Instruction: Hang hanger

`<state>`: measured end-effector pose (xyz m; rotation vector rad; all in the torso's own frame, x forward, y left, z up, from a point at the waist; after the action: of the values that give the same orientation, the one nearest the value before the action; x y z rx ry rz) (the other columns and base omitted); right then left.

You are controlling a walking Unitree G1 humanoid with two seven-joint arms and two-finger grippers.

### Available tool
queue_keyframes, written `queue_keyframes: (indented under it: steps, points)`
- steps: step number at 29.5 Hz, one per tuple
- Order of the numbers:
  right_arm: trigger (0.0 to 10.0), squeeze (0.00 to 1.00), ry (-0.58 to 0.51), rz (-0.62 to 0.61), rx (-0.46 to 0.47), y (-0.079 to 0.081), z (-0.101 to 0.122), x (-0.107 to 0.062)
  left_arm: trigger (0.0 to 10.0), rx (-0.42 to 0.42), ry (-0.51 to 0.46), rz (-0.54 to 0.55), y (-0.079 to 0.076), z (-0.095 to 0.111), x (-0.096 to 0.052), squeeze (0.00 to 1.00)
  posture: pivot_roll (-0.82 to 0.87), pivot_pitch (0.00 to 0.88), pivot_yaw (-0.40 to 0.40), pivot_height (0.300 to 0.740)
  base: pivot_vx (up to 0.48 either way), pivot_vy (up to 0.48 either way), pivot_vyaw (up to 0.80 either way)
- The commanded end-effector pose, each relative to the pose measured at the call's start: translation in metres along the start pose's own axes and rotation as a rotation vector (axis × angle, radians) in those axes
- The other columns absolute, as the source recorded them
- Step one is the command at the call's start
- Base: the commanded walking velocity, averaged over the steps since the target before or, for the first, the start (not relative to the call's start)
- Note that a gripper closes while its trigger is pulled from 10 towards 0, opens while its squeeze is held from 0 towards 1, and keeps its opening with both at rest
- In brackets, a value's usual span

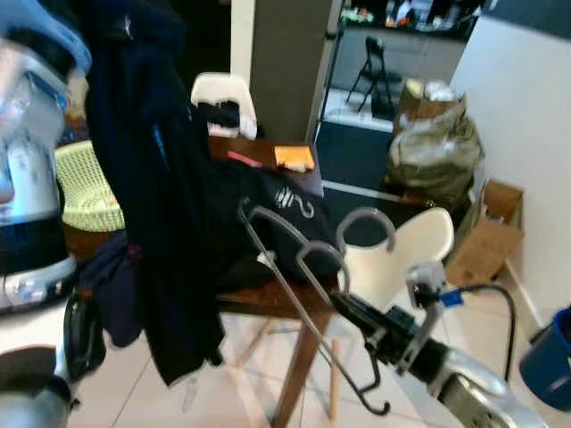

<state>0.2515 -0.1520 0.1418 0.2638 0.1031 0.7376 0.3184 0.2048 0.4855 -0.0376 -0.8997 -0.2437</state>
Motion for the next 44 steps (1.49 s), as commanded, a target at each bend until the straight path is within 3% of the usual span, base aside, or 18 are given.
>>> queue_keyframes:
  steps: [1,3,8,10,11,14,16,19,20,22,23,24,25,27,29,31,34,44]
  points:
    - [10.0,0.0,0.007,-0.022,-0.011,-0.004,-0.002,-0.003,10.0,0.044,-0.053,-0.043,-0.005,0.014,0.009,0.0,0.03,0.0,-0.053,0.74,0.48,0.0,0.0]
    - [10.0,0.0,0.006,-0.031,-0.011,-0.004,-0.004,-0.005,10.0,0.131,-0.073,0.02,0.011,0.023,0.012,0.0,0.02,0.0,-0.051,0.74,0.48,0.0,0.0]
    - [10.0,0.0,0.006,-0.038,-0.009,-0.004,-0.005,-0.006,10.0,0.16,-0.042,0.09,0.029,0.018,0.008,0.0,0.02,0.0,-0.051,0.74,0.48,0.0,0.0]
    - [10.0,0.0,0.009,-0.037,-0.008,-0.004,-0.007,-0.007,10.0,0.125,0.084,0.108,0.044,-0.02,-0.006,0.0,0.02,0.0,-0.047,0.74,0.48,0.0,0.0]
    - [10.0,0.0,0.011,-0.037,-0.008,-0.003,-0.008,-0.008,10.0,0.087,0.177,0.088,0.043,-0.048,-0.018,0.0,0.02,0.0,-0.047,0.74,0.48,0.0,0.0]
    - [10.0,0.0,0.012,-0.036,-0.008,-0.003,-0.009,-0.008,10.0,0.059,0.237,0.072,0.041,-0.066,-0.027,0.0,0.02,0.0,-0.046,0.74,0.48,0.0,0.0]
    - [10.0,0.0,0.015,-0.036,-0.007,-0.003,-0.01,-0.009,10.0,-0.054,0.386,0.036,0.03,-0.105,-0.046,0.0,0.02,0.0,-0.046,0.74,0.0,0.0,0.0]
    - [10.0,0.0,0.015,-0.036,-0.007,-0.003,-0.01,-0.009,10.0,-0.079,0.414,0.027,0.028,-0.113,-0.049,0.0,0.02,0.0,-0.046,0.74,0.0,0.0,0.0]
    - [10.0,0.0,0.016,-0.036,-0.007,-0.002,-0.01,-0.009,10.0,-0.115,0.544,-0.023,0.012,-0.141,-0.069,0.0,0.02,0.0,-0.041,0.74,0.0,0.0,0.0]
    - [10.0,0.0,0.016,-0.036,-0.007,-0.002,-0.01,-0.009,10.0,-0.115,0.544,-0.023,0.012,-0.141,-0.069,0.0,0.02,0.0,-0.041,0.74,0.0,0.0,0.0]
    - [10.0,0.0,0.016,-0.037,-0.005,-0.002,-0.009,-0.01,10.0,-0.104,0.688,-0.104,-0.01,-0.169,-0.097,0.0,0.01,0.0,-0.043,0.74,0.0,0.0,0.0]
    - [10.0,0.0,0.016,-0.037,-0.005,-0.002,-0.009,-0.01,10.0,-0.104,0.688,-0.104,-0.01,-0.169,-0.097,0.0,0.01,0.0,-0.043,0.74,0.0,0.0,0.0]
    - [10.0,0.0,0.017,-0.038,0.001,-0.002,-0.007,-0.012,10.0,-0.168,0.887,-0.263,-0.06,-0.202,-0.157,1.0,0.02,0.0,-0.05,0.74,0.0,0.0,0.0]
    - [10.0,0.0,0.017,-0.038,0.001,-0.002,-0.007,-0.012,10.0,-0.168,0.887,-0.263,-0.06,-0.202,-0.157,1.0,0.02,0.0,-0.05,0.74,0.0,0.0,0.0]
    - [10.0,0.0,0.018,-0.035,0.008,-0.002,-0.007,-0.014,10.0,-0.233,0.892,-0.355,-0.088,-0.202,-0.179,1.0,0.02,0.0,-0.05,0.74,0.0,0.0,0.0]
    - [10.0,0.0,0.018,-0.035,0.008,-0.002,-0.007,-0.014,10.0,-0.233,0.892,-0.355,-0.088,-0.202,-0.179,1.0,0.02,0.0,-0.05,0.74,0.0,0.0,0.0]
    - [10.0,0.0,0.019,-0.032,0.016,-0.001,-0.007,-0.014,10.0,-0.292,0.906,-0.465,-0.115,-0.197,-0.199,1.0,0.02,0.0,-0.044,0.74,0.0,0.0,0.0]
    - [10.0,0.0,0.012,-0.031,0.028,0.001,-0.005,-0.015,10.0,-0.173,0.924,-0.424,-0.108,-0.19,-0.207,1.0,0.02,0.0,-0.038,0.74,0.0,0.0,0.0]
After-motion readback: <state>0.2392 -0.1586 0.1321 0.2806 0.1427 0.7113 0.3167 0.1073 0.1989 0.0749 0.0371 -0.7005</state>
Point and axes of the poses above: a point about 5 cm out from each wrist's last joint towards the gripper, its own x axis pointing out of the wrist towards the gripper, its own z axis along the axis of the wrist's last joint, y = z × x, the point moved 2 cm from there along x, pointing out of the wrist towards the gripper, and after that the axes turned 1 degree about x, right-handed, at the moved point
